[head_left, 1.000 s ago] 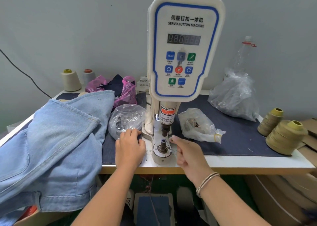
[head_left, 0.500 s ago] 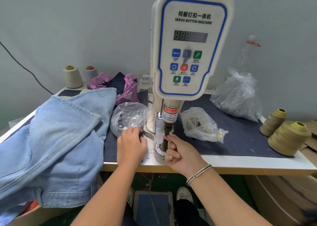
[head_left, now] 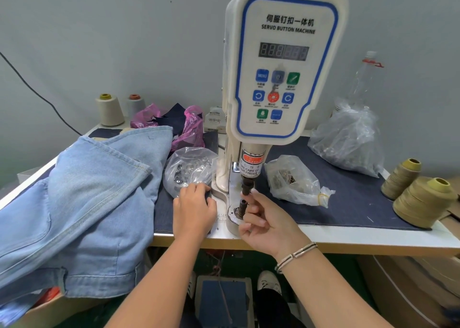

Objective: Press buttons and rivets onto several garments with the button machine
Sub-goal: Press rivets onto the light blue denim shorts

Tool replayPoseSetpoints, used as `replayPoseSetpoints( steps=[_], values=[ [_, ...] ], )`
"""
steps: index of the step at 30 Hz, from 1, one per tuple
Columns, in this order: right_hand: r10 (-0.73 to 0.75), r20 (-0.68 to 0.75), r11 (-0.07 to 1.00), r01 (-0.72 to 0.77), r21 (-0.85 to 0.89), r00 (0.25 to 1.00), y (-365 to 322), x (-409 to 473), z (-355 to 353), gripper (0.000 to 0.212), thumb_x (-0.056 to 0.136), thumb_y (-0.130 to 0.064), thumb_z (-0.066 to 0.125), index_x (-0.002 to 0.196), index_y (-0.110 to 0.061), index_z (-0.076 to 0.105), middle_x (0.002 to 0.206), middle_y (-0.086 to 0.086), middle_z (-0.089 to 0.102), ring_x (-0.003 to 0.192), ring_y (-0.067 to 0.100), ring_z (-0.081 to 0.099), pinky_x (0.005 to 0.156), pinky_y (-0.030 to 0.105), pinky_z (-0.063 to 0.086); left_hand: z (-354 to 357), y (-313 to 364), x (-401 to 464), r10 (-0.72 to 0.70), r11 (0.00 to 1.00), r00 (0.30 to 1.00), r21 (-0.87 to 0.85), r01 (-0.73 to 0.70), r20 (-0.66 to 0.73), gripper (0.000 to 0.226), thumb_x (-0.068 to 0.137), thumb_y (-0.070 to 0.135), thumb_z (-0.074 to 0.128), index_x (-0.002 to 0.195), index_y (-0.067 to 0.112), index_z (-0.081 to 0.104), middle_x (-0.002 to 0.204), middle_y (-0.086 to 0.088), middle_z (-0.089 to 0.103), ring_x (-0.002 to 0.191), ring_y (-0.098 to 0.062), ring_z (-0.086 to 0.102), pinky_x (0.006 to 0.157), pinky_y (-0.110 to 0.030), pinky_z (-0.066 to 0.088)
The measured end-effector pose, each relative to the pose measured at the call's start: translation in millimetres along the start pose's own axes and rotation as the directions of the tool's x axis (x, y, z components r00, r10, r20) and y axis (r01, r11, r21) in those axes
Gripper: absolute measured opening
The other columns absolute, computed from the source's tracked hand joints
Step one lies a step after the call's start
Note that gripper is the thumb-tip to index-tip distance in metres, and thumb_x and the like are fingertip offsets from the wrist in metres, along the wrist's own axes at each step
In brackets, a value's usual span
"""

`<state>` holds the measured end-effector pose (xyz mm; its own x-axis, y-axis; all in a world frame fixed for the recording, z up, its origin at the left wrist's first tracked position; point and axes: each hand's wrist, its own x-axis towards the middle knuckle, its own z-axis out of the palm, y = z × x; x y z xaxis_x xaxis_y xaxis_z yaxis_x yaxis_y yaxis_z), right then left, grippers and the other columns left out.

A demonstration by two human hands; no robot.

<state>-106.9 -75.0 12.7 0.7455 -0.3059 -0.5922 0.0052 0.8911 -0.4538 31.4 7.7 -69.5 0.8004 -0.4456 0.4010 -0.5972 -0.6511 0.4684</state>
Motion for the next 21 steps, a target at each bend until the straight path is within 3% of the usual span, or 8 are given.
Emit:
replayPoseSetpoints(
  steps=[5,10,13,16,18,21],
  values=[
    [0.038,0.025,0.993,-0.040,0.113,0.999,-5,-6,5,0.021,0.092,-0.022,0.057,0.094,-0.003,0.065,0.048,-0.001,0.042,0.027,0.007,0.027,0.032,0.018,0.031,1,0,1,-0.003,1.000,1.000,-0.009,0.003,-0.013,0.022,0.088,0.024,0.051,0.108,0.020,0.059,0.104,0.003,0.058,0.099,-0.016,0.047,0.084,-0.034,0.037],
    [0.025,0.139,0.974,-0.055,0.220,0.990,1,-9,-3,0.039,0.092,-0.030,0.049,0.090,0.004,0.069,0.051,0.000,0.042,0.030,0.009,0.030,0.036,0.019,0.033,-2,1,0,0.006,1.000,1.000,-0.003,-0.006,-0.028,0.021,0.088,0.022,0.052,0.107,0.020,0.060,0.103,0.003,0.058,0.098,-0.017,0.048,0.083,-0.033,0.036],
    [-0.013,0.191,0.994,-0.007,0.106,0.981,9,-9,-14,0.045,0.093,-0.039,0.046,0.098,-0.003,0.072,0.056,0.002,0.047,0.035,0.011,0.035,0.041,0.022,0.035,-7,4,-2,0.082,0.992,0.994,-0.094,-0.089,-0.071,0.022,0.085,0.013,0.056,0.106,0.019,0.063,0.100,0.003,0.057,0.097,-0.018,0.050,0.081,-0.033,0.035],
    [-0.049,0.130,0.996,0.059,-0.069,0.990,16,-6,-26,0.043,0.094,-0.039,0.047,0.106,-0.006,0.073,0.061,0.004,0.053,0.037,0.011,0.036,0.041,0.022,0.036,-23,-3,-2,0.158,0.961,0.977,-0.206,-0.186,-0.141,0.031,0.080,0.002,0.061,0.106,0.018,0.065,0.102,0.002,0.058,0.096,-0.018,0.051,0.078,-0.032,0.034],
    [-0.077,0.089,0.988,0.088,-0.128,0.993,21,-6,-33,0.036,0.088,-0.033,0.054,0.104,-0.006,0.074,0.062,0.004,0.054,0.038,0.010,0.035,0.042,0.022,0.035,-41,-20,6,0.157,0.969,0.968,-0.156,-0.189,-0.198,0.035,0.076,0.000,0.064,0.107,0.016,0.065,0.105,-0.003,0.058,0.096,-0.024,0.053,0.078,-0.034,0.034],
    [-0.088,0.070,0.969,0.102,-0.225,0.994,31,-8,-40,0.032,0.075,-0.030,0.064,0.094,-0.007,0.076,0.063,0.003,0.054,0.040,0.010,0.035,0.045,0.022,0.034,-72,-62,24,0.086,0.996,0.974,0.023,-0.083,-0.209,0.037,0.075,0.011,0.060,0.111,0.011,0.064,0.112,-0.011,0.057,0.100,-0.035,0.052,0.080,-0.044,0.038]
  ],
)
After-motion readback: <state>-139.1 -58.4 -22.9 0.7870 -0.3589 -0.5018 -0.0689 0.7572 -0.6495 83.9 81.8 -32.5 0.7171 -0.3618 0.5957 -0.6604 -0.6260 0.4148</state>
